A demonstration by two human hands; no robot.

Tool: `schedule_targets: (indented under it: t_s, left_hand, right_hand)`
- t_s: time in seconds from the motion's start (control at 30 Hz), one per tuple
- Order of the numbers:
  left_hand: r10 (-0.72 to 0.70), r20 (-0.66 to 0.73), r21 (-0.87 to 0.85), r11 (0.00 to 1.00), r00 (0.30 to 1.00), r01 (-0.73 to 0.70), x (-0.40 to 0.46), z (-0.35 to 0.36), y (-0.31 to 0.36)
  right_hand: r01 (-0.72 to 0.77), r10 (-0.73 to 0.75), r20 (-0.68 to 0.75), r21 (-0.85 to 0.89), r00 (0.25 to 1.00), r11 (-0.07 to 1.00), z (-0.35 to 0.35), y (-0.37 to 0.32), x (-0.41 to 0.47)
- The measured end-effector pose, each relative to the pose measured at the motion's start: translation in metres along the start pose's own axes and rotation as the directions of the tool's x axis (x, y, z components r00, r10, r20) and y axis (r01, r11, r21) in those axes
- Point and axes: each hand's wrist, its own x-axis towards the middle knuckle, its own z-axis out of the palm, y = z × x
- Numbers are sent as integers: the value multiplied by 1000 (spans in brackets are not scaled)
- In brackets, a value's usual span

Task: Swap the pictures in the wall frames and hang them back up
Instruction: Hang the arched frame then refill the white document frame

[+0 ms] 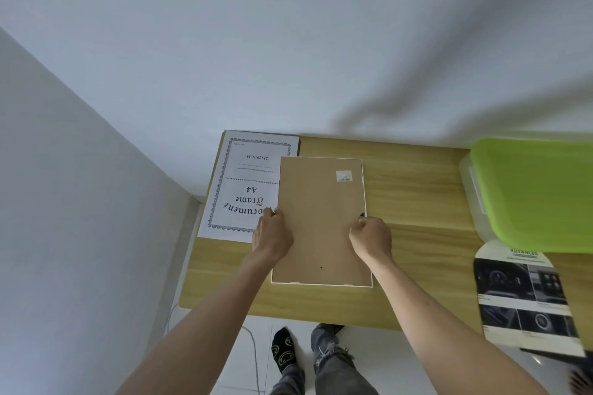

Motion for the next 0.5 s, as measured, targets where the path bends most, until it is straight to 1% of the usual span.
schedule_targets:
  t_s: [0.07, 0.17, 0.33, 0.5]
  left_hand:
    - [-5, 6, -5, 1000, 1000, 5, 0, -2, 0]
    - [-8, 20, -13, 1000, 1000, 8, -1, -4, 1]
    - [-6, 60, -11, 1000, 998, 7, 0, -6, -1]
    - [-8, 77, -61, 998, 997, 13, -1, -7, -3]
  right_hand:
    - [-75, 75, 9, 69, 997, 995, -3, -5, 3]
    - [-126, 125, 12, 113, 992, 986, -8, 0, 11]
    - [-169, 156, 69, 247, 985, 954, -16, 0, 16]
    - [-189, 177, 67, 280, 982, 941, -14, 0, 14]
